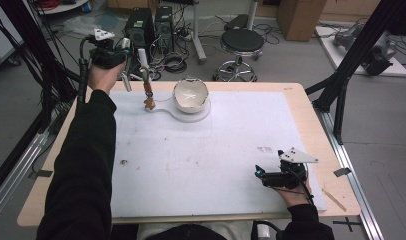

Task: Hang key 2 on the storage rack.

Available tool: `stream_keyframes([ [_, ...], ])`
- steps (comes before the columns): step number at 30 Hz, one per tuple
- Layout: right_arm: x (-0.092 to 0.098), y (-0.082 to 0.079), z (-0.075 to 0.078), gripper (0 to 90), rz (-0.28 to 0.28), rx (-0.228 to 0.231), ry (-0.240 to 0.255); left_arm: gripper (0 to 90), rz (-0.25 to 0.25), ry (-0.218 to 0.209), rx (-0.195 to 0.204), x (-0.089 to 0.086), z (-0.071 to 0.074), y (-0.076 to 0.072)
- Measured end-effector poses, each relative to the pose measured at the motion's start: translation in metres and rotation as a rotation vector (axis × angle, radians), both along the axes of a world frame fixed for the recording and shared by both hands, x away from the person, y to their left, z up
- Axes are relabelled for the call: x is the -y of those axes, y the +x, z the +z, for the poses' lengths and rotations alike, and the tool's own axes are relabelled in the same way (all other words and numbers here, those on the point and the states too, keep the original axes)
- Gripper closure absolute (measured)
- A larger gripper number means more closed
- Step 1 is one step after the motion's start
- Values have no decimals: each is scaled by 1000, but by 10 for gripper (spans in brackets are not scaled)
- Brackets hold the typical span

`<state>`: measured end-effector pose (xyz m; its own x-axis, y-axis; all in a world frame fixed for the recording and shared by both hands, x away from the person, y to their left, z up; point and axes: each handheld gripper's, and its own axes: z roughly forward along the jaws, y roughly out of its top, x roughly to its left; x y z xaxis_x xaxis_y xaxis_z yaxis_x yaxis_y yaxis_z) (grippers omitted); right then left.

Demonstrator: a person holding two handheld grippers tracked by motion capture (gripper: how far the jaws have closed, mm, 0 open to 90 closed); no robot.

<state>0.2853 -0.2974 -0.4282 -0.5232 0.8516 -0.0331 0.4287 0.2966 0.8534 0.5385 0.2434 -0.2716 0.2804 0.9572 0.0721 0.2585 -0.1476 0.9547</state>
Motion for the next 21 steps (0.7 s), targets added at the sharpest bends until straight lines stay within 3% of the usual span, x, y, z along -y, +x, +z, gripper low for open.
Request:
stream_keyframes([
  [5,2,0,-1,8,-6,0,1,745,11,-22,-3,6,-2,1],
  [9,2,-1,-2,8,-9,-4,-5,745,33,-17,20,13,0,-2],
  [21,1,1,-2,8,-2,-4,-8,745,-5,-62,-6,24,-1,-5],
])
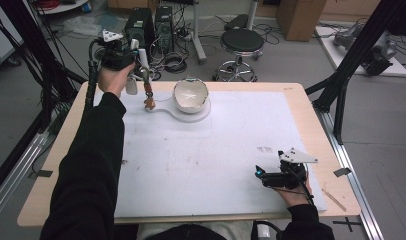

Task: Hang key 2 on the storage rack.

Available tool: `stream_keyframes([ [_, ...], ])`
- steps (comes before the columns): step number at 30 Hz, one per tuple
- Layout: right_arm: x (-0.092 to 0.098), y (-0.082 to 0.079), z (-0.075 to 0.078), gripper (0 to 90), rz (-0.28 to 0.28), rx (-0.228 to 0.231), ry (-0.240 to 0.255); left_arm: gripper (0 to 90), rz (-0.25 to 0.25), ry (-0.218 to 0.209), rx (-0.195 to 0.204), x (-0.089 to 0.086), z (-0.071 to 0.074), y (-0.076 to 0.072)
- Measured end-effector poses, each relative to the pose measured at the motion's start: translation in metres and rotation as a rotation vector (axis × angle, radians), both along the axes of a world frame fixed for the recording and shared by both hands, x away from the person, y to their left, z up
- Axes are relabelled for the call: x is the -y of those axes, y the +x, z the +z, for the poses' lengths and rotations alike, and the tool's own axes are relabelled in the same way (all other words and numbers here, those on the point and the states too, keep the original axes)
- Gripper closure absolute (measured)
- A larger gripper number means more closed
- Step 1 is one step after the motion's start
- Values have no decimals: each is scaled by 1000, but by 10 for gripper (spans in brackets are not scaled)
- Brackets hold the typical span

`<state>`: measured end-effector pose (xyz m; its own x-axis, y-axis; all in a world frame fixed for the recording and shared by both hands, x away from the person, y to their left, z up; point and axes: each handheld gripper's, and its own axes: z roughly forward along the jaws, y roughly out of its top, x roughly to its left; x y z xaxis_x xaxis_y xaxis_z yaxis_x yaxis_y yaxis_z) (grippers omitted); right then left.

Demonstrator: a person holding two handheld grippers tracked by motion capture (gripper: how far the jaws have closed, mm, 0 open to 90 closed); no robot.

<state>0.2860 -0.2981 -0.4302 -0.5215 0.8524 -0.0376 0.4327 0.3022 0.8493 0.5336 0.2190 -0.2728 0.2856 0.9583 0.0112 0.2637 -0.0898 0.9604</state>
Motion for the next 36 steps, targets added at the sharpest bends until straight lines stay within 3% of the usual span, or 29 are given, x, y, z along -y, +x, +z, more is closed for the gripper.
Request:
stream_keyframes([
  [5,1,0,-1,8,0,-1,-1,745,-3,-26,-26,-3,0,-1],
  [7,1,0,0,8,0,0,1,745,-2,-48,-16,-3,-2,-2],
  [14,1,0,0,8,0,-3,1,745,1,-118,-30,-7,-18,-4],
  [23,0,1,-1,8,5,-3,-4,744,-26,-136,-43,-8,-28,-9],
  [31,0,0,0,8,4,-1,-5,737,-33,-161,-27,-15,-25,-18],
  [36,-1,0,0,8,3,-1,-1,547,-31,-228,-22,-27,-21,-23],
])
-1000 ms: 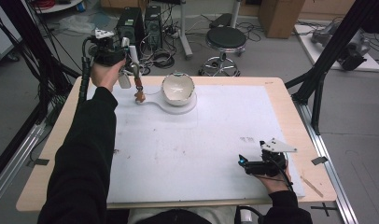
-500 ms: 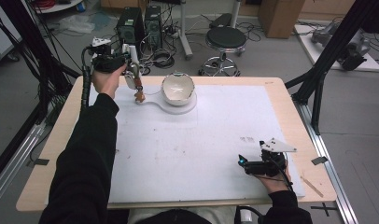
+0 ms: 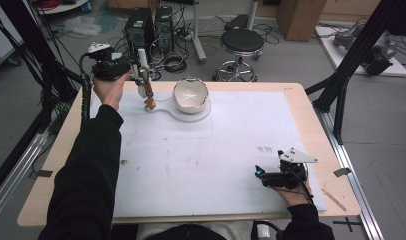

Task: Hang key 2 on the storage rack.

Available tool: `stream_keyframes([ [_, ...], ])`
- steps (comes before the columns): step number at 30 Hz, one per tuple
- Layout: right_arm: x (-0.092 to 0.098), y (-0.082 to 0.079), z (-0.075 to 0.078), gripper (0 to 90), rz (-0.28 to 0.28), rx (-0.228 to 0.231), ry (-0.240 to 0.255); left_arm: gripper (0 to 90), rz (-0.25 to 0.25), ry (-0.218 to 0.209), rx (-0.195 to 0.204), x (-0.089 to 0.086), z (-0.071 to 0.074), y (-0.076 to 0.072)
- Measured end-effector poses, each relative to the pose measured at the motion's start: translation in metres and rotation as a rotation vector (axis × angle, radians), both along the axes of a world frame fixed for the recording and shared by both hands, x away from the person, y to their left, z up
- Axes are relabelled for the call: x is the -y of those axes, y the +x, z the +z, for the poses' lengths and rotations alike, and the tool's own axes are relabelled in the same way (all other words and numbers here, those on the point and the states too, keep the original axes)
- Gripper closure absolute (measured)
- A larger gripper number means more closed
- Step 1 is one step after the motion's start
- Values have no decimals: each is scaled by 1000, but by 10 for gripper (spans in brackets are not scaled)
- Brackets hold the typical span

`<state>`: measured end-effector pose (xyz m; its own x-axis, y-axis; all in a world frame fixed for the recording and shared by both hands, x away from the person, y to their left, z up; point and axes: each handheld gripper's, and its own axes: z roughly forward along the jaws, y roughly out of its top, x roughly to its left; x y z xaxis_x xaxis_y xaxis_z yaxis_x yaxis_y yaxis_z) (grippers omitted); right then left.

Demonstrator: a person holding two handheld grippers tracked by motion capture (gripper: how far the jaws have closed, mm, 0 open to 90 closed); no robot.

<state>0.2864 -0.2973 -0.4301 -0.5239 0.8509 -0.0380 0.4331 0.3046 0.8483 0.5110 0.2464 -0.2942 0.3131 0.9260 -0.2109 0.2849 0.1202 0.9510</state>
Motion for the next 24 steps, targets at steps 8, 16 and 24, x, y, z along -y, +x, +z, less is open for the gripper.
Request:
stream_keyframes([
  [8,-2,1,0,7,4,-1,3,190,-41,34,-50,-12,3,-5],
  [16,-2,1,1,8,7,-2,7,17,-151,39,-74,-20,0,-17],
  [24,-3,2,1,7,9,-7,8,17,-174,69,-96,-28,-7,-32],
])
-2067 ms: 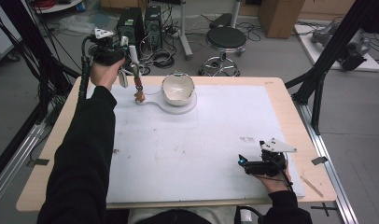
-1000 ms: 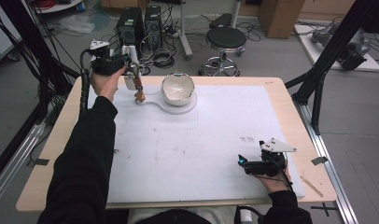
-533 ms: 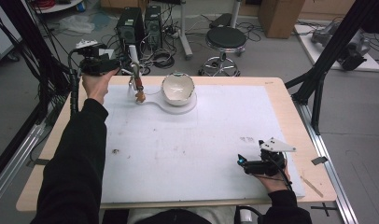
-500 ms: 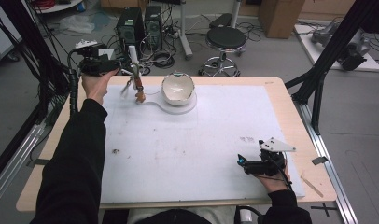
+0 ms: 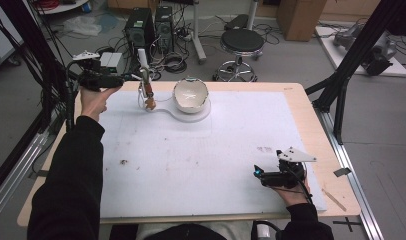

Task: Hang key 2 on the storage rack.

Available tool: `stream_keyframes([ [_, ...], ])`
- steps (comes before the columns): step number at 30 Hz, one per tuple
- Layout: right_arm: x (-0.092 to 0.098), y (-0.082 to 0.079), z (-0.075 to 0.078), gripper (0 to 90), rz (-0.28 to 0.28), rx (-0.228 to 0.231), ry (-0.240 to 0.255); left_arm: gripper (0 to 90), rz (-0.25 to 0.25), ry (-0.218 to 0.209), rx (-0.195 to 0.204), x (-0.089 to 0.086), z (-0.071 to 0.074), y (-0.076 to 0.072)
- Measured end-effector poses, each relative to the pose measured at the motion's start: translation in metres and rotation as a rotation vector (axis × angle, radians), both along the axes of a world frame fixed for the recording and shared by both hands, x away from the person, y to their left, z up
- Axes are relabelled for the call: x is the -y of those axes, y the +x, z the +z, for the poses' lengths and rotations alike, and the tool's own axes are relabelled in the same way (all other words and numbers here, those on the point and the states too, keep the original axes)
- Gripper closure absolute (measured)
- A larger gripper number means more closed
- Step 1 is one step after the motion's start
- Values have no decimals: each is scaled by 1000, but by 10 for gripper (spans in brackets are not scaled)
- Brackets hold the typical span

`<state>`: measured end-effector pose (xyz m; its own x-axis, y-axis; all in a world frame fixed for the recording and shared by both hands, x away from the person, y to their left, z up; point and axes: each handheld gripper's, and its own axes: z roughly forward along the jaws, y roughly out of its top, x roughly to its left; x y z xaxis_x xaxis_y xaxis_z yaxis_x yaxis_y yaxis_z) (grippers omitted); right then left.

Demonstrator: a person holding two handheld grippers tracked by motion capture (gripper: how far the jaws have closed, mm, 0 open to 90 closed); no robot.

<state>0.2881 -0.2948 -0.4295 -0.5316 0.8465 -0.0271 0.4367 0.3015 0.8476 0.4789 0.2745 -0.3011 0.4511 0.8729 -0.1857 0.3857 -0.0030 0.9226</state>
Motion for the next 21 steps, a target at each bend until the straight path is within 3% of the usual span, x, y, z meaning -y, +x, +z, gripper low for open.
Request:
stream_keyframes([
  [14,2,0,0,7,-8,1,5,17,-6,17,62,-9,0,-37],
  [21,3,0,-1,8,-10,-3,5,17,-23,44,46,-11,-8,-51],
])
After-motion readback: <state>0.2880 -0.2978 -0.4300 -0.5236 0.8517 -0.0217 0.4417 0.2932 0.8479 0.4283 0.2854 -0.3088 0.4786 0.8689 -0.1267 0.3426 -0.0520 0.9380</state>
